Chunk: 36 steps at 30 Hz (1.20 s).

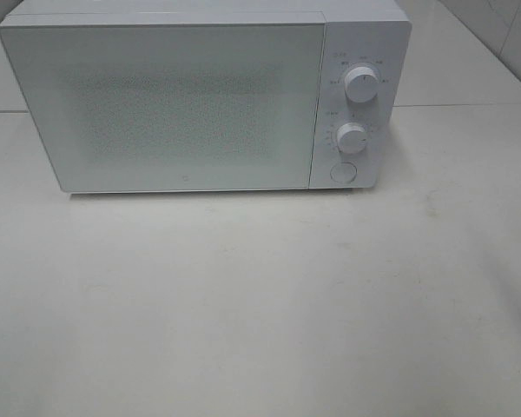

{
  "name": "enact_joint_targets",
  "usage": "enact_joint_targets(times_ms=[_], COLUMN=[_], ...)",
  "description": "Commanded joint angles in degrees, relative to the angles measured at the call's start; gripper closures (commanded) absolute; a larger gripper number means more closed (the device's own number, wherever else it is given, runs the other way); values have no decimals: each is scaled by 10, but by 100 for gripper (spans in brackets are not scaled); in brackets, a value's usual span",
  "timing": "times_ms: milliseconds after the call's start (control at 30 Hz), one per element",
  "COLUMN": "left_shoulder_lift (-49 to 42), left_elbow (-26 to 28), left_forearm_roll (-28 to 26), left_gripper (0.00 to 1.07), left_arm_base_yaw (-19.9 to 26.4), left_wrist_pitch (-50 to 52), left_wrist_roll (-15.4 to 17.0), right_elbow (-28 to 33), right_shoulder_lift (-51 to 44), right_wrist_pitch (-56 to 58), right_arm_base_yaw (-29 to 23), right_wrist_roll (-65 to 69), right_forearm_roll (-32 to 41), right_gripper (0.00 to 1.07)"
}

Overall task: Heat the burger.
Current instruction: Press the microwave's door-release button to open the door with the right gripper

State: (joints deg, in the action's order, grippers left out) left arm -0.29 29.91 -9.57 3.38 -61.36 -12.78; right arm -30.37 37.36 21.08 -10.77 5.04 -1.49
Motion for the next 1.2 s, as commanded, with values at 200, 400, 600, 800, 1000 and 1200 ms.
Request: enact_joint_targets(times_ms=[200,400,600,800,1000,1200], left_shoulder_lift=[-3,-3,-3,-3,-3,-3], left_elbow=[-2,-2,-2,-2,-2,-2], left_forearm_roll=[-4,-4,-4,-4,-4,-4], left_gripper=[9,9,9,9,9,9], left_arm_base_yaw=[1,1,1,1,1,1], left_wrist_pitch=[-2,-2,-2,-2,-2,-2], left_wrist_roll=[3,3,3,3,3,3], right_elbow=[-5,-3,45,97,156,195], right_shoulder_lift=[105,184,235,269,305,352], right_wrist_pitch=[-132,-242,-386,-528,-690,-794], right_arm_base_yaw=[4,4,4,4,4,4], right_wrist_roll=[-1,10,10,9,-40,-66], right_forearm_roll=[-7,-7,-7,-7,2,57], right_gripper=[31,31,31,31,31,31])
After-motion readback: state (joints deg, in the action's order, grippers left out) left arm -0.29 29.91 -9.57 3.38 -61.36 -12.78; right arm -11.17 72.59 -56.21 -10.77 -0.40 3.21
